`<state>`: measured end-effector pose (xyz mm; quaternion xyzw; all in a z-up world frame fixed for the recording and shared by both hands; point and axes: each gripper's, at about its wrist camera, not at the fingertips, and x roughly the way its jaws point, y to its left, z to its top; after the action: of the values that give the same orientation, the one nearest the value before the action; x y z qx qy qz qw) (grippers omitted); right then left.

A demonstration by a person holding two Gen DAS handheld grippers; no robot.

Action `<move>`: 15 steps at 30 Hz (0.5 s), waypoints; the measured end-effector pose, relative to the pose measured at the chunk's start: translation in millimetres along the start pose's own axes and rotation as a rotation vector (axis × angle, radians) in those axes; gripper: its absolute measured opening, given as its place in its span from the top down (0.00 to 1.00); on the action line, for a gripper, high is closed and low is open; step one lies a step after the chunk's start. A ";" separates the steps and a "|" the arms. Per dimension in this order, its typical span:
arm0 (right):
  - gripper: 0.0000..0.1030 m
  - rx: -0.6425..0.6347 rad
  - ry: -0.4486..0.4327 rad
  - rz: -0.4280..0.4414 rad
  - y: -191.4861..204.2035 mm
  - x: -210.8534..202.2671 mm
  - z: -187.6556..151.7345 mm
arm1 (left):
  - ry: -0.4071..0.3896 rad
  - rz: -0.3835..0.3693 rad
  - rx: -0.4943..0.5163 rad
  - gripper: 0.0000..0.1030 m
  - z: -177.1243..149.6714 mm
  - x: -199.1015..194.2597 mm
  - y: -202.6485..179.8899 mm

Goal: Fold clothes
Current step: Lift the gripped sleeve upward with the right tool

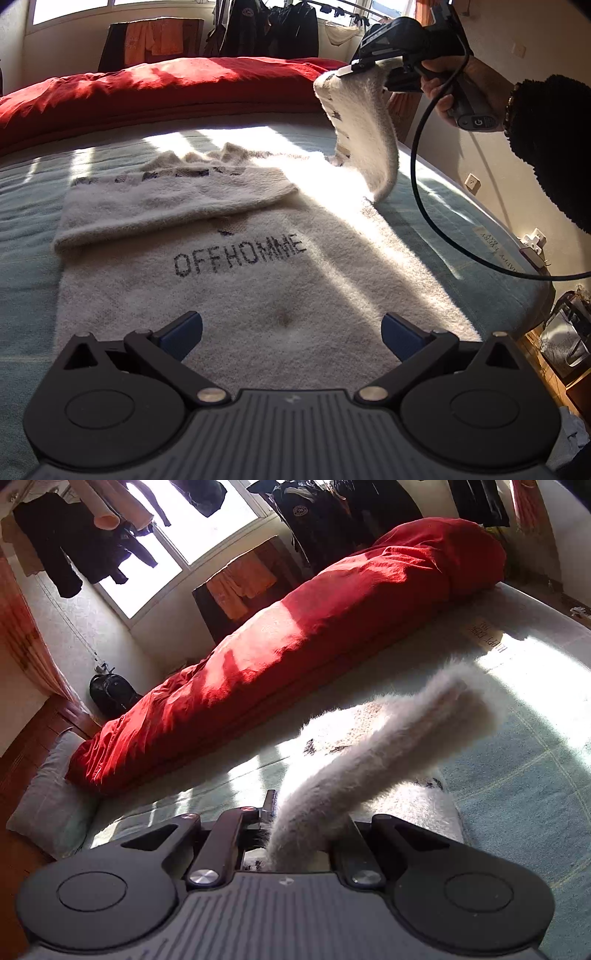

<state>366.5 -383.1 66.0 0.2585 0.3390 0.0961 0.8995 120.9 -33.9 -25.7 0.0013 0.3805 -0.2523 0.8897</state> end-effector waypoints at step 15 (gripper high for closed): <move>0.91 -0.200 0.130 -0.030 100.2 67.4 -45.6 | -0.027 -0.002 -0.078 0.01 -21.1 -19.6 39.7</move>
<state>387.4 -256.5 52.4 0.1557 0.3892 0.1327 0.8981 113.1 13.6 -35.0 -0.0375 0.3779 -0.2382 0.8939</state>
